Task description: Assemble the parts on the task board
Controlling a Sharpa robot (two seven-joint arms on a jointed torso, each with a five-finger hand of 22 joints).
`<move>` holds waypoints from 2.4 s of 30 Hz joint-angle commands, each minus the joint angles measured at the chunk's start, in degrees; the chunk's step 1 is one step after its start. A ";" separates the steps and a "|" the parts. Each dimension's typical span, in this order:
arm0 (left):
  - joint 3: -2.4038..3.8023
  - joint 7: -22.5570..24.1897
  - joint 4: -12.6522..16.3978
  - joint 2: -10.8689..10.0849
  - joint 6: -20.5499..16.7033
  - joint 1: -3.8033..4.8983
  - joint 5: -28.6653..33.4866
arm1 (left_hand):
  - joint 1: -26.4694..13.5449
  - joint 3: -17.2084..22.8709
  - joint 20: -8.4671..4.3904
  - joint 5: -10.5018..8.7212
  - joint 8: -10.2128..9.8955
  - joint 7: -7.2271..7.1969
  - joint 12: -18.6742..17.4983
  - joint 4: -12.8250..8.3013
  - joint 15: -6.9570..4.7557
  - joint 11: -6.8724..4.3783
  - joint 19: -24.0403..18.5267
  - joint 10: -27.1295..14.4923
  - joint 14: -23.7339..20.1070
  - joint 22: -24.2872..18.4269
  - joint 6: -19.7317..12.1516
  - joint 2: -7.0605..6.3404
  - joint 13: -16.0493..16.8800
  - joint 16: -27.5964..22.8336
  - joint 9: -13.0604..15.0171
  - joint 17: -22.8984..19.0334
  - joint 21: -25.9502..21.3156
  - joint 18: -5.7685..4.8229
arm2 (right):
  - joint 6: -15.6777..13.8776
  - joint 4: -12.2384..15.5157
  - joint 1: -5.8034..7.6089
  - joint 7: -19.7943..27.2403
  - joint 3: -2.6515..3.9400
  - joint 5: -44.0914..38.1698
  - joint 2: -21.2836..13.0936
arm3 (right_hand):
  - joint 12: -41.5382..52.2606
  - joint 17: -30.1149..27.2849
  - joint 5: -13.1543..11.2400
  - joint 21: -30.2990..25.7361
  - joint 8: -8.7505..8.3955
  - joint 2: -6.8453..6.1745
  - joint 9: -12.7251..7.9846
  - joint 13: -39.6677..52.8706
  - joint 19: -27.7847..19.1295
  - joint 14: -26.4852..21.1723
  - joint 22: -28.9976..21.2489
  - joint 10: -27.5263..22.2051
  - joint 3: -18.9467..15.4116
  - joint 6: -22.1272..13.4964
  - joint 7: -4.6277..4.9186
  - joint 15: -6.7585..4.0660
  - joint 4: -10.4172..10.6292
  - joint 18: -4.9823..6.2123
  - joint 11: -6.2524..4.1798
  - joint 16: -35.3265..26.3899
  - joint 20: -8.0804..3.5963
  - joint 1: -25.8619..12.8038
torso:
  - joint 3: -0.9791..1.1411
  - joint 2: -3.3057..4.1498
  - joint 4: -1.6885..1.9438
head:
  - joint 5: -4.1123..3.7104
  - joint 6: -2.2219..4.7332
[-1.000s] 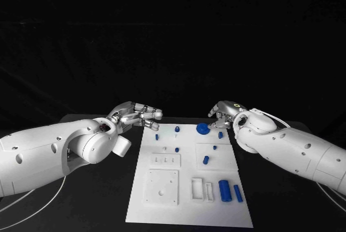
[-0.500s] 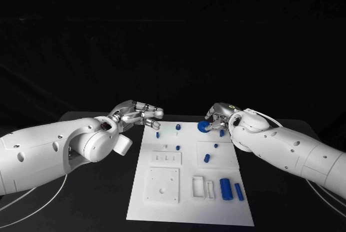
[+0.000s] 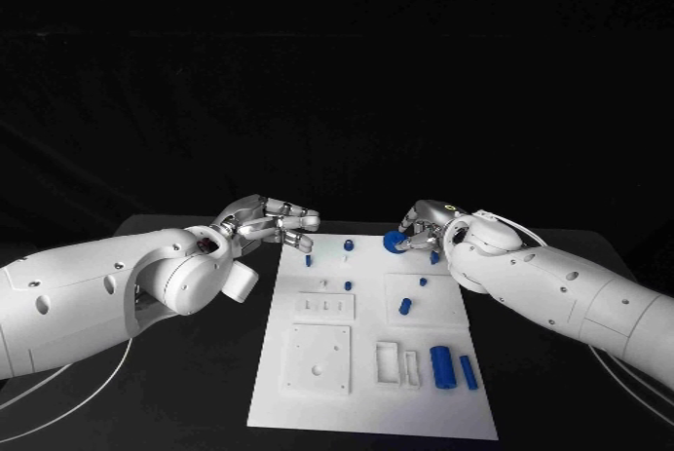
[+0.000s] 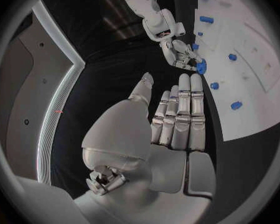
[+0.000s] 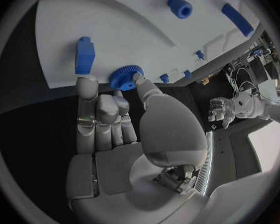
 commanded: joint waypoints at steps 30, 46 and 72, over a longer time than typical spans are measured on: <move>0.04 -0.43 0.08 0.11 1.43 0.08 -0.43 | -0.08 0.02 -0.11 -0.19 0.07 0.28 0.15 0.08 0.06 0.08 0.14 -0.44 0.08 -0.30 -0.22 0.04 0.08 -0.19 0.04 0.08 0.55 0.01 | 7.71 0.28 -0.29 1.26 -0.18 3.33 -0.07 | -0.04 1.55 14.36 -2.01 -0.19 1.47 -0.08 0.10 2.22 0.45 2.39 0.10 -1.18 0.47 0.33 0.36 -4.19 0.57 0.43 0.53 0.77 -3.64 | 0.09 0.23 -0.03 | 0.01 -0.33; 0.02 -0.69 -0.14 0.28 1.74 0.08 -0.71 | -0.12 0.00 -0.08 -0.22 0.07 0.32 0.16 0.14 0.08 0.10 0.12 -0.51 0.08 -0.38 -0.52 -0.03 0.09 -0.19 0.02 0.08 0.55 0.02 | 6.54 1.49 -0.29 -0.07 -0.19 1.04 0.01 | 0.44 1.91 10.31 -2.01 -0.23 1.57 0.16 0.26 2.42 0.50 3.42 0.45 -6.06 2.82 -0.07 0.39 0.09 0.60 0.41 0.78 0.85 -2.75 | 0.01 0.26 0.06 | -0.15 -0.31; -0.02 -1.19 -0.41 0.43 2.23 0.08 -1.19 | -0.02 0.11 -0.03 0.06 0.09 0.31 0.15 0.11 0.13 0.18 0.03 -0.82 -0.03 -0.55 -0.33 -0.08 0.08 -0.21 0.04 0.07 0.57 0.04 | 5.93 2.70 -0.27 -3.79 -0.20 -2.76 0.31 | 0.36 2.59 5.48 -1.85 -0.14 -1.36 2.94 0.75 2.49 0.65 3.84 0.99 -11.14 6.57 -1.55 -0.20 13.54 -0.22 -0.40 1.08 0.17 -3.24 | 0.07 0.30 -0.04 | -0.36 -0.30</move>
